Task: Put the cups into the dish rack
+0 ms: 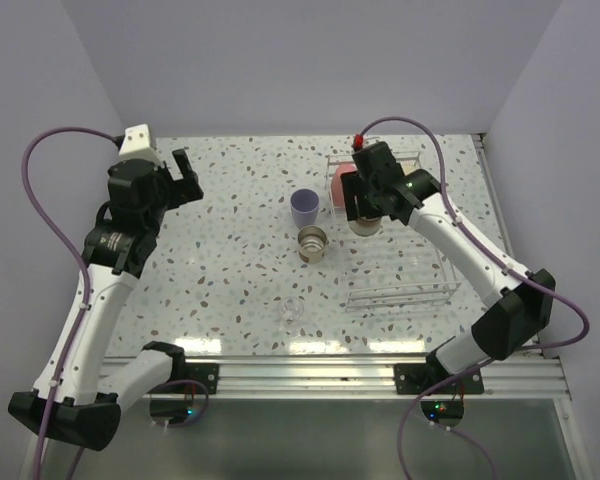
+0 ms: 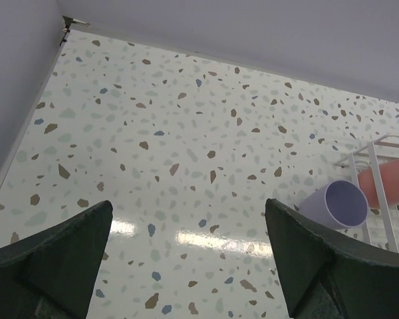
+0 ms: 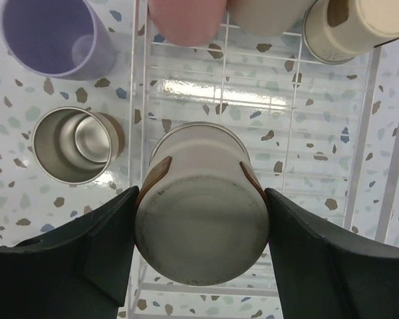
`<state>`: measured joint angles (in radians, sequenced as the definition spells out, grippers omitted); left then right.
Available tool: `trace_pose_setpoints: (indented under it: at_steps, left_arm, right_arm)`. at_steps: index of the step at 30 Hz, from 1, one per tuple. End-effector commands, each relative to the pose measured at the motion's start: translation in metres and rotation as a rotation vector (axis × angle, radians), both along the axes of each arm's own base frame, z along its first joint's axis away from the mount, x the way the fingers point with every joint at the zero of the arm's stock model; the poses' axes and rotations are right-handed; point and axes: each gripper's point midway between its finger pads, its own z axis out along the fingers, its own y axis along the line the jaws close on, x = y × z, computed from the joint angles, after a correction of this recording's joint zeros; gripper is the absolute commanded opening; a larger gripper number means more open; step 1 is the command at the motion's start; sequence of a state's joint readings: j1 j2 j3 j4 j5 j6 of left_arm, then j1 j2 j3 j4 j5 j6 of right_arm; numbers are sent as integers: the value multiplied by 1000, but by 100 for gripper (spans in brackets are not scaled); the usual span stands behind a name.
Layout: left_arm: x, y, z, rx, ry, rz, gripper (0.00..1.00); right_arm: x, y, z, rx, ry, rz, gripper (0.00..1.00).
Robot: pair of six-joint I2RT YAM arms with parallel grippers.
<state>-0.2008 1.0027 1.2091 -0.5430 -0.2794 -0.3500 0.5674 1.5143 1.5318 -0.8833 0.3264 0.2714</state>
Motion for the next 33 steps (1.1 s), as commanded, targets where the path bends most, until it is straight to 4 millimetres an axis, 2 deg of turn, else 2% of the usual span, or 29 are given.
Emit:
trace_pose_setpoints:
  at_steps: [1, 2, 4, 6, 8, 9, 11, 12, 15, 16, 20, 25, 27, 28, 31, 33]
  left_arm:
    - [0, 2, -4, 52, 1, 11, 100]
    - [1, -2, -7, 51, 7, -1, 100]
    - [5, -7, -15, 37, 39, -10, 100]
    - [8, -12, -15, 18, 41, -29, 100]
    - [10, -14, -15, 13, 36, -41, 100]
    - [8, -13, -16, 15, 37, -38, 100]
    - [5, -13, -26, 13, 59, -36, 100]
    - [1, -13, -29, 14, 67, -43, 100]
    - [-3, -16, -44, 8, 107, -58, 100]
    - [-3, -16, -46, 10, 114, -59, 100]
    - [-1, -15, -44, 21, 113, -59, 100]
    - [8, -20, -36, 17, 108, -74, 100]
    - [11, -24, -34, 7, 108, -90, 100]
    - [12, -25, -30, 5, 101, -97, 100]
    - [15, -32, -27, -12, 97, -125, 100]
    - [17, -36, -28, -25, 101, -141, 100]
  right_arm:
    - [18, 10, -11, 21, -50, -18, 0]
    - [20, 13, -24, 22, -31, -16, 0]
    - [23, 16, -37, 34, -17, -27, 0]
    - [28, 25, -51, 51, 0, -25, 0]
    - [34, 32, -57, 73, -4, -25, 0]
    - [38, 34, -67, 64, 12, -30, 0]
    - [47, 37, -69, 61, 7, -40, 0]
    - [50, 39, -79, 48, 24, -43, 0]
    - [62, 40, -80, 30, 10, -57, 0]
    - [65, 42, -88, 17, 21, -58, 0]
    - [78, 42, -93, -3, 25, -74, 0]
    - [82, 43, -95, 3, 25, -79, 0]
    - [80, 43, -92, 5, 24, -80, 12]
    - [77, 41, -94, 2, 31, -79, 27]
    - [72, 36, -91, 0, 25, -82, 56]
    - [68, 35, -83, 12, 12, -72, 59]
